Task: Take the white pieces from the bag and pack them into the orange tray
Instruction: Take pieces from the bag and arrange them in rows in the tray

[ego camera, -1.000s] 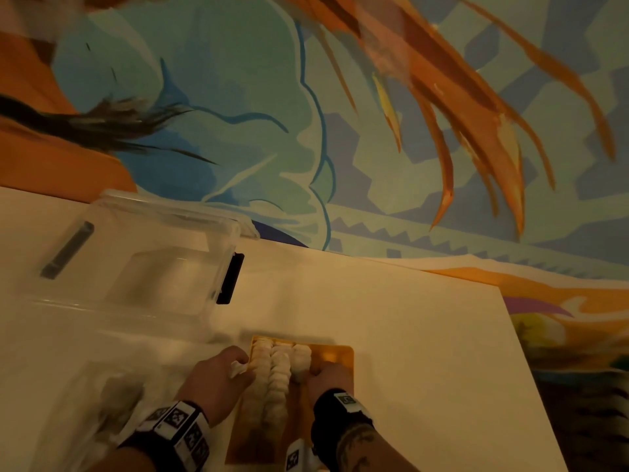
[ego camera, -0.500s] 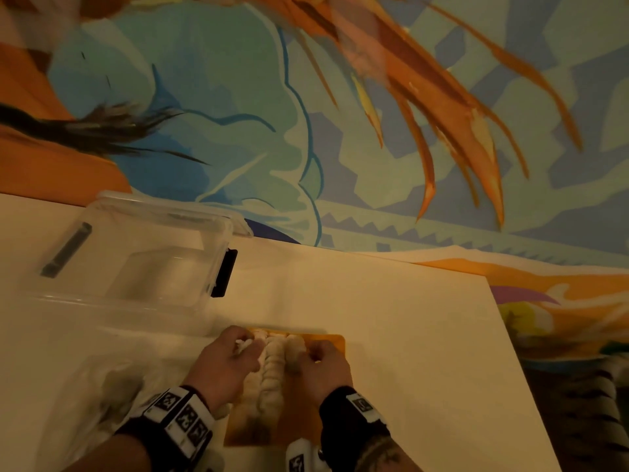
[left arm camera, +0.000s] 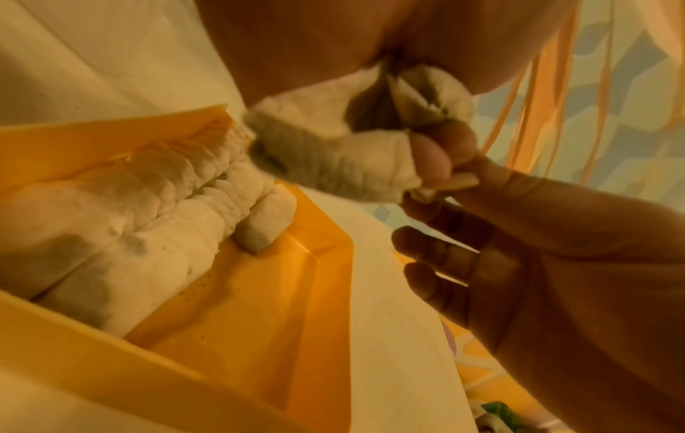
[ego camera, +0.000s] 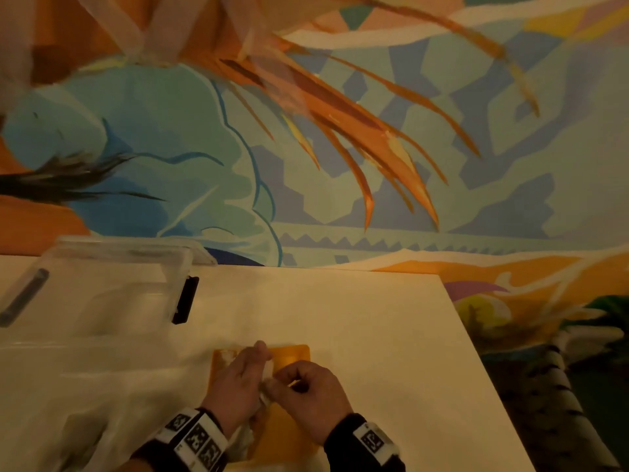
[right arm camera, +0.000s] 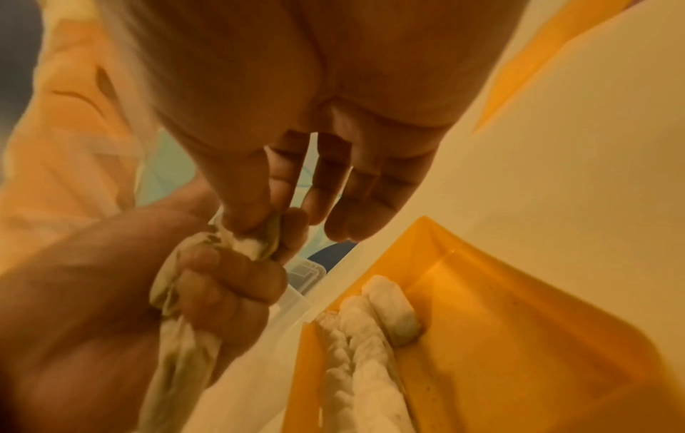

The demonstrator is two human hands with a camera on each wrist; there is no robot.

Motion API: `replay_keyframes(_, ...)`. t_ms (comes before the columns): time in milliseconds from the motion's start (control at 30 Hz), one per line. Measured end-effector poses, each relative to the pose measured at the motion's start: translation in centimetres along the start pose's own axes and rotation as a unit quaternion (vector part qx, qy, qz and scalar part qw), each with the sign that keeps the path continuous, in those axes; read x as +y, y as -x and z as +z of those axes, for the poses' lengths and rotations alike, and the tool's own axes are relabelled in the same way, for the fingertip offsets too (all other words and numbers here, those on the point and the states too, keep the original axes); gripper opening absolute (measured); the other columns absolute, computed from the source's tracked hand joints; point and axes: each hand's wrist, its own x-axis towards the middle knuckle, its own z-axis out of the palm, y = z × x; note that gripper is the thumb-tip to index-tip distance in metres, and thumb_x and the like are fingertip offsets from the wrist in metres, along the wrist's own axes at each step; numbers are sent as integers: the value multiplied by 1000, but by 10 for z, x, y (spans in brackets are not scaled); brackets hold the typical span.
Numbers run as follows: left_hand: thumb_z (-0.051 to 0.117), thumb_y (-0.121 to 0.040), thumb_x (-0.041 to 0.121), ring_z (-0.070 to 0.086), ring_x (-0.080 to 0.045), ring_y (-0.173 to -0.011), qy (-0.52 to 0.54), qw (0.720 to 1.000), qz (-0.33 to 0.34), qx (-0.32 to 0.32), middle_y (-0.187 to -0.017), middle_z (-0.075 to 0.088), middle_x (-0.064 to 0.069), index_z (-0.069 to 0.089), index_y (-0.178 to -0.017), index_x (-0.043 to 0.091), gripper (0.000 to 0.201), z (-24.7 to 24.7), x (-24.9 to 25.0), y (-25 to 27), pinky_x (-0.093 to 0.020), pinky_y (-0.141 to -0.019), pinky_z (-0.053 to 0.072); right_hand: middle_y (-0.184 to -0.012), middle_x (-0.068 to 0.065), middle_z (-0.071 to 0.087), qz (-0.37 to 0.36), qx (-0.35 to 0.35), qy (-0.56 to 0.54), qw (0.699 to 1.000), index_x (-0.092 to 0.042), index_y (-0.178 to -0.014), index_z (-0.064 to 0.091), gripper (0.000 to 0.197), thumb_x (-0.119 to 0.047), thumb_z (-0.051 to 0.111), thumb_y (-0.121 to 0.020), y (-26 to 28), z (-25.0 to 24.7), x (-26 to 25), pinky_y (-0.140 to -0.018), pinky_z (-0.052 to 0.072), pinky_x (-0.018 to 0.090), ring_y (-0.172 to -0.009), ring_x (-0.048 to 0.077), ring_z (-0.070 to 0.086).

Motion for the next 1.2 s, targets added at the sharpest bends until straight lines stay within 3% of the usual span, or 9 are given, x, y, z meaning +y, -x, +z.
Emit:
replay_keyframes(67, 25, -93, 63, 54, -25, -41, -10, 1000, 1, 5, -62, 61, -23, 58, -103, 28, 49, 0, 2, 2, -31, -45, 47, -92, -13, 70, -7, 12, 37, 999, -32, -78, 66, 19, -47, 75, -73, 2, 1, 2, -65, 47, 10, -75, 1, 63)
replay_keyframes(200, 39, -99, 51, 53, -18, -38, -26, 1000, 4, -6, -51, 61, -5, 62, -99, 24, 36, -4, 5, 5, -30, -47, 47, -76, -6, 69, 9, 44, -20, 999, -34, -75, 61, 20, -48, 73, -68, -2, 3, 9, -62, 49, 23, -63, 6, 58)
replay_keyframes(300, 65, -92, 33, 51, -22, -39, -3, 1000, -16, -10, -53, 67, -1, 66, -97, 25, 10, -8, 5, 7, -28, -44, 45, -75, -2, 69, 26, 51, -34, 998, -41, -75, 60, 22, -52, 72, -61, -7, 5, 15, -68, 53, 31, -67, 12, 61)
replay_keyframes(433, 79, -81, 21, 52, -22, -38, -18, 999, -31, -3, -52, 59, -7, 68, -88, 13, 15, -12, -2, 3, -29, -44, 46, -80, -5, 70, 35, 15, -26, 999, -52, -88, 61, 30, -54, 71, -60, -9, 7, 23, -76, 57, 31, -77, 15, 69)
replay_keyframes(567, 80, -78, 23, 55, -18, -40, -44, 999, -21, 5, -56, 60, -6, 65, -82, 12, 19, -12, -4, -3, -29, -42, 49, -71, -13, 67, 27, -19, 2, 999, -29, -81, 70, 11, -40, 72, -79, -7, 4, 21, -63, 48, 15, -62, -3, 57)
replay_keyframes(800, 76, -82, 30, 58, -13, -47, -77, 995, -33, 51, -90, 70, -1, 70, -79, 28, 8, -33, -25, -14, -29, -45, 52, -75, -6, 63, 109, -11, 64, 992, -23, -77, 61, 18, -38, 70, -79, -30, 20, 42, -68, 47, 24, -71, 12, 57)
replay_keyframes(933, 72, -83, 44, 63, -18, -85, -161, 977, -59, 128, -99, 67, 2, 63, -89, 35, 14, -65, -51, -28, -33, -77, 56, -91, -3, 63, 154, -7, 110, 982, -28, -78, 53, 15, -36, 57, -89, -48, 37, 48, -73, 44, 27, -85, 20, 58)
replay_keyframes(1100, 67, -85, 50, 62, -18, -100, -252, 959, -101, 81, -94, 60, 3, 53, -123, 34, 44, -75, -87, -37, -28, -88, 48, -114, 4, 68, 224, -2, 94, 970, -19, -106, 65, 22, -31, 56, -91, -68, 64, 51, -88, 51, 30, -101, 23, 62)
replay_keyframes(1200, 62, -88, 49, 61, -14, -88, -249, 961, -105, 67, -95, 63, 4, 55, -122, 38, 36, -74, -94, -39, -25, -81, 51, -123, 6, 65, 263, 2, 103, 959, -17, -120, 64, 31, -29, 56, -93, -78, 68, 53, -92, 49, 30, -111, 28, 61)
